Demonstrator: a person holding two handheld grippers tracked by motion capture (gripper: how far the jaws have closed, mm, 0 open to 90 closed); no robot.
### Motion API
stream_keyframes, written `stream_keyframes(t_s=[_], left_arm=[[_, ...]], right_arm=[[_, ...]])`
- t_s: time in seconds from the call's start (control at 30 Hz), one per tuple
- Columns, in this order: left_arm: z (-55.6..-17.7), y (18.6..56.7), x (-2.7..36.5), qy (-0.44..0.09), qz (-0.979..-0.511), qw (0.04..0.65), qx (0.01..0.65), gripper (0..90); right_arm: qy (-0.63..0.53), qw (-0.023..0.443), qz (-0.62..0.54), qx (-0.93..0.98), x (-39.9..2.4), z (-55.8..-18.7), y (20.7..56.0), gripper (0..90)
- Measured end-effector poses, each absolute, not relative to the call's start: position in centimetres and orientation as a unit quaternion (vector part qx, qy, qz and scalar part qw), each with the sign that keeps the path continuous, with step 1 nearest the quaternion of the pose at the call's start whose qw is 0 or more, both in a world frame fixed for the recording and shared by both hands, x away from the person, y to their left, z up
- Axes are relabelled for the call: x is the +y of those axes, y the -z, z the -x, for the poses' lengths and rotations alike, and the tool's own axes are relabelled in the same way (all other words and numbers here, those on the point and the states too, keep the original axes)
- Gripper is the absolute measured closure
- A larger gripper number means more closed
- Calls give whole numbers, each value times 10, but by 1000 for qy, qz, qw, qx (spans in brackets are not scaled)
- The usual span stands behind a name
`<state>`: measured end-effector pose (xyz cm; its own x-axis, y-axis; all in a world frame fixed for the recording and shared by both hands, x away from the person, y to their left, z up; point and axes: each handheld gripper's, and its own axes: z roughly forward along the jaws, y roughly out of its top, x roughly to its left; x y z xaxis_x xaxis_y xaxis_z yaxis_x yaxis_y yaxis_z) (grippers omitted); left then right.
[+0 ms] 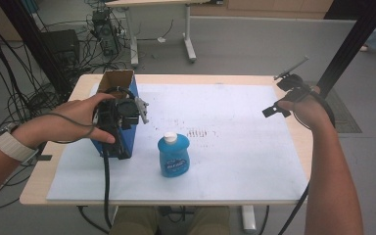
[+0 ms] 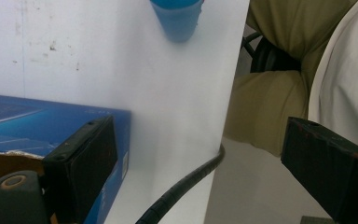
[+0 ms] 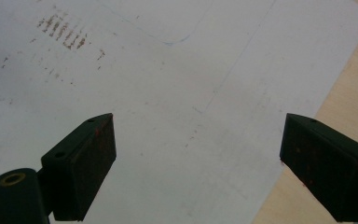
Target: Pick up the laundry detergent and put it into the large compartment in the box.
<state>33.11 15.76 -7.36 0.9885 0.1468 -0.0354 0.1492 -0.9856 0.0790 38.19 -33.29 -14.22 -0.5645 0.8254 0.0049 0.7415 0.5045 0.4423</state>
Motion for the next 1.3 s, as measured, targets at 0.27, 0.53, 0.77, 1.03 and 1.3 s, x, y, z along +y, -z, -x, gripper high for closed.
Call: stream_keyframes(t_s=[0.27, 0.53, 0.77, 1.03, 1.3], left_arm=[[-330, 70, 160, 15, -995, 48, 87, 112], [-332, 68, 163, 19, -993, 55, 104, 109], [-331, 64, 162, 19, -992, 56, 111, 96], [-331, 63, 156, 15, -990, 64, 128, 51], [-335, 64, 133, 21, -989, 42, 138, 51]], right_arm=[[-201, 105, -456, 861, -332, -381, 141, 105], [-200, 100, -457, 861, -331, -380, 143, 106], [-201, 102, -458, 860, -332, -379, 142, 106], [-203, 101, -458, 859, -332, -379, 142, 106], [-203, 103, -459, 859, -333, -378, 142, 106]])
